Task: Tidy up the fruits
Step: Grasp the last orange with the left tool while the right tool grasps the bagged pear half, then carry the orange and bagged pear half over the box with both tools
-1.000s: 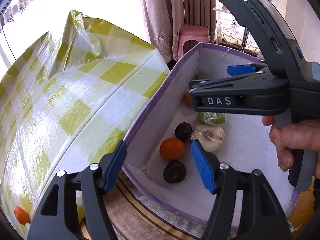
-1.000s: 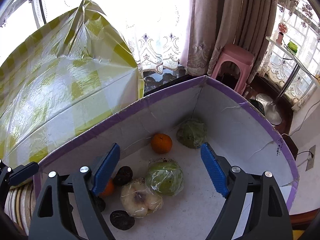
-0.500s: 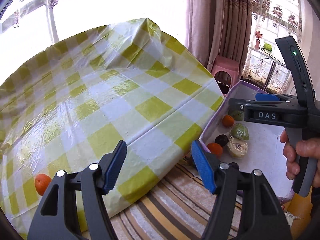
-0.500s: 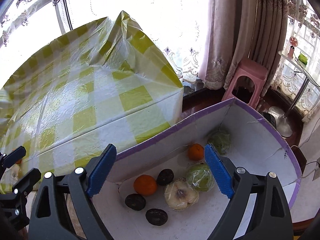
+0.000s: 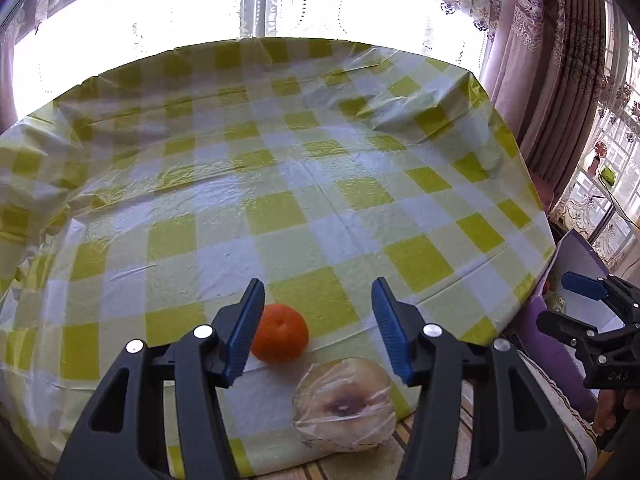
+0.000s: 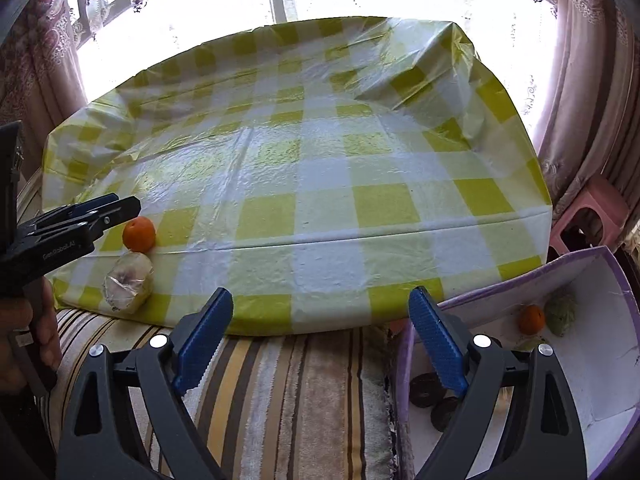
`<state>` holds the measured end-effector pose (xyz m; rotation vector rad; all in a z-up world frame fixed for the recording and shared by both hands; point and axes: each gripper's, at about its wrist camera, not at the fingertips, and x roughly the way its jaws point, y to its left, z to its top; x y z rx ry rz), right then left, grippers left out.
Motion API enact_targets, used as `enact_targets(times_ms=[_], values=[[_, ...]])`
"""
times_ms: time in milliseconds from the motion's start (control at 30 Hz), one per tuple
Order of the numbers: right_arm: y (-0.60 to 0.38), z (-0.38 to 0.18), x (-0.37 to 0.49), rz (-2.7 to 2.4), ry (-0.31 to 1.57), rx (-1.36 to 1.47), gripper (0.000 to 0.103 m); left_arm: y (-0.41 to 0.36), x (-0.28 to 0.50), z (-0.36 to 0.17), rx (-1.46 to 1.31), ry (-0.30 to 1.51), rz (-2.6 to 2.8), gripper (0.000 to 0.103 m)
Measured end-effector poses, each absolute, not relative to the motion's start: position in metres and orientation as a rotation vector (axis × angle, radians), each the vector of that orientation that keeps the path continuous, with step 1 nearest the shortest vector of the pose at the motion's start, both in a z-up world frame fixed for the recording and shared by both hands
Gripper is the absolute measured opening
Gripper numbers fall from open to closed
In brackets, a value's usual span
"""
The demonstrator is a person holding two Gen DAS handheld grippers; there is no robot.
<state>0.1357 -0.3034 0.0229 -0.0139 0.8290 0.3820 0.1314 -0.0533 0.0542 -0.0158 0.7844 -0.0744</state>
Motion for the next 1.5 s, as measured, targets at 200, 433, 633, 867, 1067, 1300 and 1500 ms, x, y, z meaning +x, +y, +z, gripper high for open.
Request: enact_targets(times_ms=[200,433,633,867,1067,1300,1500], values=[[-0.26,0.028,0.119,0.527,0.807,-0.086,0.087,-0.024,0.134,0.042,-0.08,0.822,-0.05,0.051],[-0.219,0.024,0.108,0.628,0.819,-0.153,0.087,-0.019,0.14,0.028,-0.132,0.872,-0.085,0.051],[-0.186,0.018,0.104,0.69,0.834,-0.205,0.087,-0.011,0.146,0.015,-0.213,0.911,-0.14,0.046],[-0.155,0.01,0.11,0.731,0.862,-0.241,0.087,-0.003,0.144,0.013,-0.274,0.904,-0.183,0.039],[-0.14,0.004,0.12,0.716,0.898,-0.242,0.087,0.014,0.142,0.015,-0.321,0.874,-0.14,0.039],[-0.128,0.0,0.127,0.7,0.918,-0.261,0.081,0.023,0.139,0.016,-0.334,0.857,-0.123,0.039],[-0.123,-0.004,0.128,0.697,0.936,-0.275,0.064,0.025,0.138,0.016,-0.333,0.851,-0.116,0.039]])
